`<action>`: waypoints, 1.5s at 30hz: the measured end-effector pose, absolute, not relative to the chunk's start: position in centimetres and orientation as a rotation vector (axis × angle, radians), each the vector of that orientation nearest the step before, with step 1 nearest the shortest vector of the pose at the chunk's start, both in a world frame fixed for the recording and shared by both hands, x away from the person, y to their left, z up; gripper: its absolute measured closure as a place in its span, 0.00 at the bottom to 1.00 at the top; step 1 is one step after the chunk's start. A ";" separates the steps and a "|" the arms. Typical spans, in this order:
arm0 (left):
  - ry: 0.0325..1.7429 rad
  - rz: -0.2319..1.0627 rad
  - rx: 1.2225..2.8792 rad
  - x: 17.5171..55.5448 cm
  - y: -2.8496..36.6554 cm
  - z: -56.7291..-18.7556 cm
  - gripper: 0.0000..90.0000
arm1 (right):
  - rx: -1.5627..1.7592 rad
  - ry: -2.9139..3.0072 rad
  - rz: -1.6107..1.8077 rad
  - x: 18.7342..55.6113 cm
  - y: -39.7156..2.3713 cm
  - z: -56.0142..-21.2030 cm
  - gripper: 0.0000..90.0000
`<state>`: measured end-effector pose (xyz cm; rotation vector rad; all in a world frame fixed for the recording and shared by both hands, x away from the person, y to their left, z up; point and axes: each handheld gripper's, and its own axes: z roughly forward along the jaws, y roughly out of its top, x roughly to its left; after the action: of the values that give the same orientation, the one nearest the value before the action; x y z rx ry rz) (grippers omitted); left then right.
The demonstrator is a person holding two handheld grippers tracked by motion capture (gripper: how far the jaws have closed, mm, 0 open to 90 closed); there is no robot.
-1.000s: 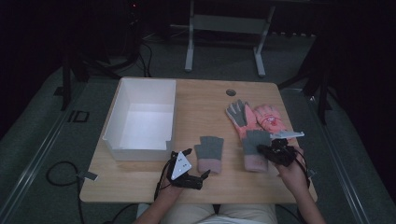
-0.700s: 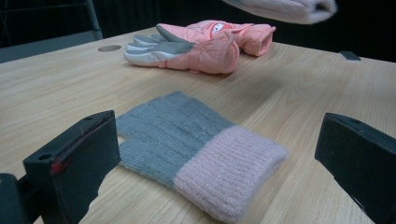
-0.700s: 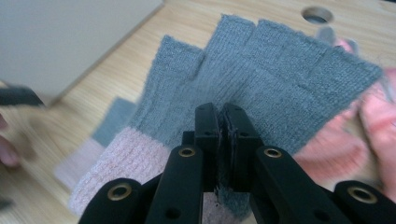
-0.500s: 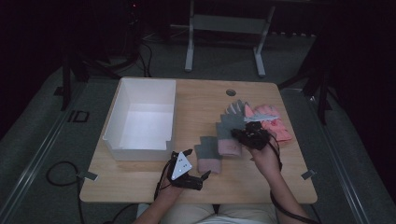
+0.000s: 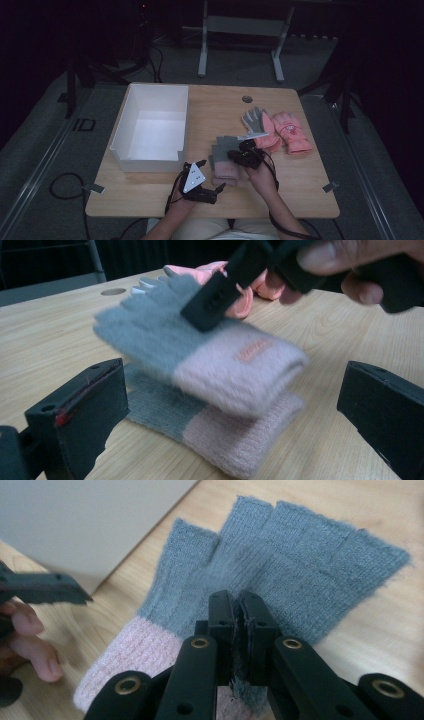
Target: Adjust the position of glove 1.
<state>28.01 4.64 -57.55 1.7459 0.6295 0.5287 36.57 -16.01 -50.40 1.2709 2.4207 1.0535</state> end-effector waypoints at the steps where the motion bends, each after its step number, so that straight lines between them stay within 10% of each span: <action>1: 0.629 0.529 1.745 28.0 4.6 -57.6 0.00 | 1.275 2.438 1.048 36.4 -15.8 -50.9 0.94; 30: 0.626 0.554 1.769 27.9 4.3 -57.5 0.00 | 1.260 2.546 0.991 37.0 -15.4 -54.1 0.88; 45: 0.424 0.480 1.967 28.6 2.9 -55.3 0.04 | 1.243 2.450 1.076 38.6 -20.2 -49.9 0.68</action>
<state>28.59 2.94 -55.26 1.9666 0.4239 0.4805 38.58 -20.21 -49.90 1.2426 2.4497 1.0765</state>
